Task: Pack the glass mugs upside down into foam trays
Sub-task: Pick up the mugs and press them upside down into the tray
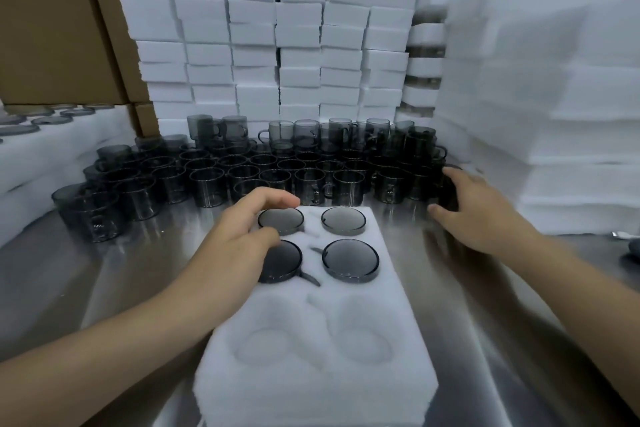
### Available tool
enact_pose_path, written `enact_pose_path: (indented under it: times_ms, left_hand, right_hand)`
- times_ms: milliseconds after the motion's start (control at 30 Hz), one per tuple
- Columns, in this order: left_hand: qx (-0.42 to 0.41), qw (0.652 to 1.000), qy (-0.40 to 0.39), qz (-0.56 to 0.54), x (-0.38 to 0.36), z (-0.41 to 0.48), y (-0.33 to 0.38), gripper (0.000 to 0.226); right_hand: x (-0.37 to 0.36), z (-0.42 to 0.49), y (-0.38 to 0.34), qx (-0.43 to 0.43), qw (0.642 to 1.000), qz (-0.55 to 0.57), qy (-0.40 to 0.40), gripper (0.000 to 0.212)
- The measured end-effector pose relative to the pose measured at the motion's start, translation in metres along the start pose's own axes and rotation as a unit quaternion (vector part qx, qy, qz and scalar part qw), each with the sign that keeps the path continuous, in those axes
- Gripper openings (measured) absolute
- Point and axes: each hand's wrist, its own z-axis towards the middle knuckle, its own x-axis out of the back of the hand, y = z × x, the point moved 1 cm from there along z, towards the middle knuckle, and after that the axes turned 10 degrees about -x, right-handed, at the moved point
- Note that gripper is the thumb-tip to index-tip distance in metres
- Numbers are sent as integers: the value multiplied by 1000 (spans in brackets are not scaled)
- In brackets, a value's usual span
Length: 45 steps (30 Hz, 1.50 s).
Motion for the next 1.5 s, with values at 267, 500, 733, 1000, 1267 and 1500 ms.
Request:
enact_pose_path:
  times_ms: [267,500,733,1000,1267,1500]
  left_hand:
    - [-16,1000,7,18,0,-1,2,52]
    - [-120,992,-20,34,2,-5,6,37]
    - [-263,964,-44,19,3,-7,16,53]
    - [-301,953,21,40,3,-9,16,57]
    - [-341,936,57,69,3,-13,20,67]
    - [-355,930,72,60,2,-13,17,66]
  right_hand:
    - [16,-9,-11,21,986,-12,163,42]
    - [35,-79,-73,279,920,183,205,30]
    - [20,-144,-106,476,835,155,230,27]
    - [29,-136,-100,458,834,227,209,46]
    - [28,-131,-98,430,857,225,173,30]
    - [27,-133,-100,459,842,217,182,20]
